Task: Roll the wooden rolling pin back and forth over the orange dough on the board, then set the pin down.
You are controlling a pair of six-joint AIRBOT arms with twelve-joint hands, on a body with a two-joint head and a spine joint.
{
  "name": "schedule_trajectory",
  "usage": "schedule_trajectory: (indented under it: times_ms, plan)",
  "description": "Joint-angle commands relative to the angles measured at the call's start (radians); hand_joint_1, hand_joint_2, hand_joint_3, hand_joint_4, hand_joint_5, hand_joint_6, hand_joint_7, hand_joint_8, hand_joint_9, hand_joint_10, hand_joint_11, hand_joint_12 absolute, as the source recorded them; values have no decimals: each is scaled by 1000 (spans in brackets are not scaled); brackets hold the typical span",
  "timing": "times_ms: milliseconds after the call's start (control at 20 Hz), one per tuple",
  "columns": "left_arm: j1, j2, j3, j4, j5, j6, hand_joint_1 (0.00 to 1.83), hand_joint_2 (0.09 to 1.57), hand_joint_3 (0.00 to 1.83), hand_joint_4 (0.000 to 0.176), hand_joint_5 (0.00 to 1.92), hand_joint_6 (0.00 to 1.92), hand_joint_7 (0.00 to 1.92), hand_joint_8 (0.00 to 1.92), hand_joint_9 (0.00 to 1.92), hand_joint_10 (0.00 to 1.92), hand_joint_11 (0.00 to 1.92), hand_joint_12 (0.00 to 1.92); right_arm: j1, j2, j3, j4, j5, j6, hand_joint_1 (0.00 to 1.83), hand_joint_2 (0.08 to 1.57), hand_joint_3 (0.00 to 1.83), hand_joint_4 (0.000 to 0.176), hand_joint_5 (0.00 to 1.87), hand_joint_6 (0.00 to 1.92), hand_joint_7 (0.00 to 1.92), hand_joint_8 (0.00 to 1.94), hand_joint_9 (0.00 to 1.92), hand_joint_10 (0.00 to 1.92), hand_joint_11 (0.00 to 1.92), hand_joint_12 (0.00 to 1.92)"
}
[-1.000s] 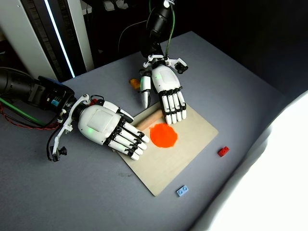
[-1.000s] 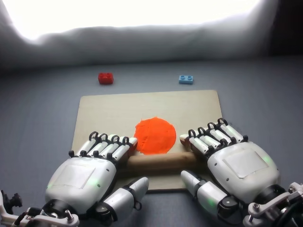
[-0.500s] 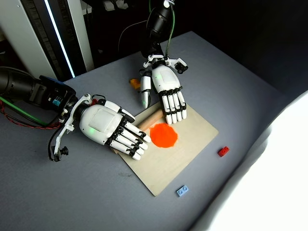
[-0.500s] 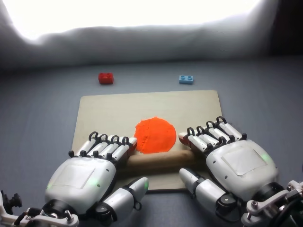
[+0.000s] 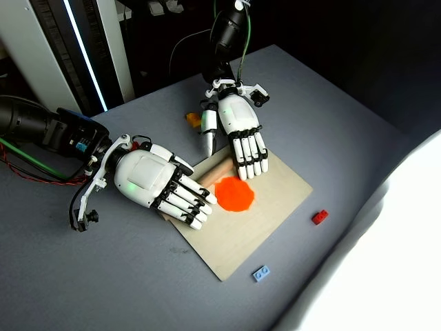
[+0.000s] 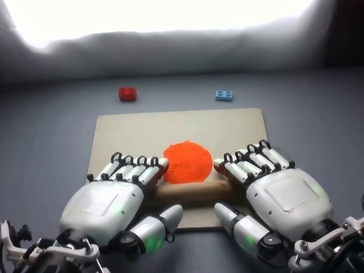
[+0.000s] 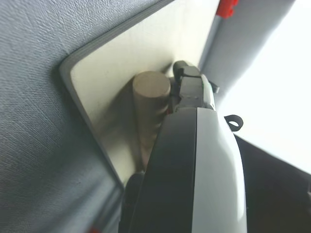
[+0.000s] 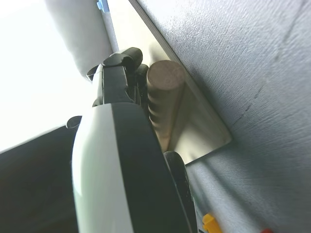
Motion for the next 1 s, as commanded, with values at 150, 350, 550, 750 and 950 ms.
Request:
schedule_trajectory:
  times_ms: [150, 350, 550, 750, 950]
  plan:
    - [-40, 30, -6, 53, -64, -3, 0, 1426, 0, 0, 86, 0, 95, 0, 84, 0, 0, 196, 29, 7, 1, -59, 89, 1, 0, 1529, 1, 0, 115, 107, 150, 1, 76, 56, 0, 69]
    - [-85, 64, -9, 53, -33, -2, 0, 1426, 0, 0, 77, 6, 77, 3, 60, 3, 0, 137, 44, 17, 0, -59, 98, 2, 0, 1531, 1, 0, 87, 76, 107, 0, 46, 30, 0, 0]
    - [-137, 104, -16, 53, 16, 6, 0, 1428, 0, 0, 90, 7, 101, 7, 74, 6, 0, 158, 72, 59, -45, -59, 102, 14, 0, 1533, 2, 0, 79, 64, 99, 5, 44, 26, 0, 0]
    - [-215, 185, -44, 53, 114, 51, 0, 1417, 0, 0, 113, 12, 119, 8, 78, 9, 0, 131, 112, 137, -129, -59, 93, 19, 0, 1527, 0, 0, 114, 73, 125, 14, 63, 30, 0, 0]
    - [-345, 295, -72, 61, 338, 158, 0, 1354, 0, 0, 154, 8, 164, 4, 113, 7, 0, 199, 143, 219, -188, -59, 57, 45, 0, 1471, 0, 0, 116, 68, 137, 15, 69, 28, 0, 0]
